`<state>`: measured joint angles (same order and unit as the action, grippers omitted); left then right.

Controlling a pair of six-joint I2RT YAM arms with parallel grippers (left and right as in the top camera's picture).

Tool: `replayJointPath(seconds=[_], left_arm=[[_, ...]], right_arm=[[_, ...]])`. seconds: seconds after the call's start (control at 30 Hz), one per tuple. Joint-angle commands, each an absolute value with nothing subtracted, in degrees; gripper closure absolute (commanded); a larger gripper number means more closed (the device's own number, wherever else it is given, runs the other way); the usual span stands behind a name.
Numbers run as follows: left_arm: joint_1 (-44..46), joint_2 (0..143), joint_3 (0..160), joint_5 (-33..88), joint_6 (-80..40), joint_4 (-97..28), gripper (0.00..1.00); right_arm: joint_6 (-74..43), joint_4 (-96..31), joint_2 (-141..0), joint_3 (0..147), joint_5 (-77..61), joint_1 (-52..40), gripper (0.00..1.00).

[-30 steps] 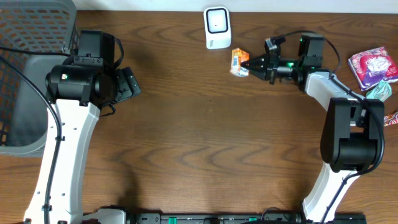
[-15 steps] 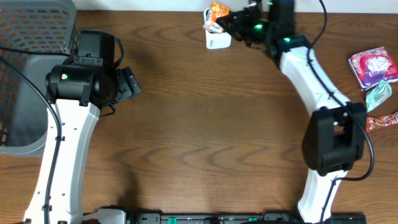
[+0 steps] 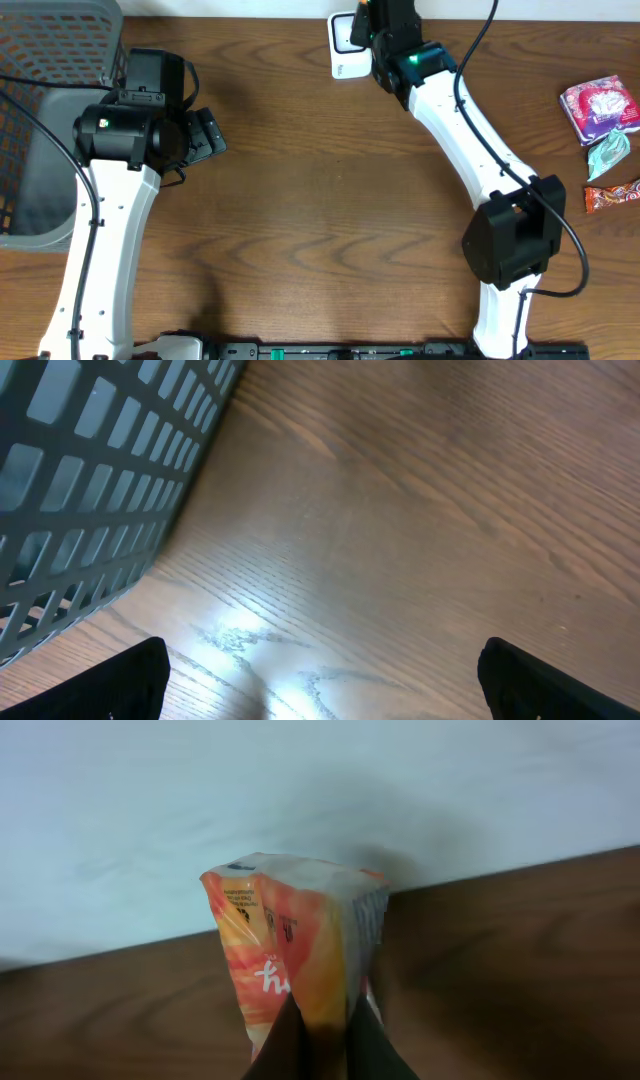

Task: Scan the item barcode
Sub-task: 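Hold the orange box in front of the white scanner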

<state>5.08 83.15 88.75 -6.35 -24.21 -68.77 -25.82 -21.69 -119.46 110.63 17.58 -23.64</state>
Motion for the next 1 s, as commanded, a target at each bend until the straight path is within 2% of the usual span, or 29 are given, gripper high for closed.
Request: replayJointPath(seconds=[0.0,0.2,0.63,0.97], left_arm=[[5.04,83.31,88.95,-6.68,-24.75,-68.97,0.02],[5.04,83.31,88.95,-6.68,-24.75,-68.97,0.02],[5.04,83.31,88.95,-6.68,-24.75,-68.97,0.02],[5.04,83.31,88.95,-6.68,-24.75,-68.97,0.02]], right_arm=[[-18.96,-20.62,-124.16,111.92,24.97,-23.59,0.99],[-16.29,-18.2,-126.41,113.36,24.82,-23.7,0.99],[11.62,-10.83,-133.86,113.36,25.67,-26.37,0.99],[9.69,-9.69,-135.66,114.37,37.74,-27.53,0.99]])
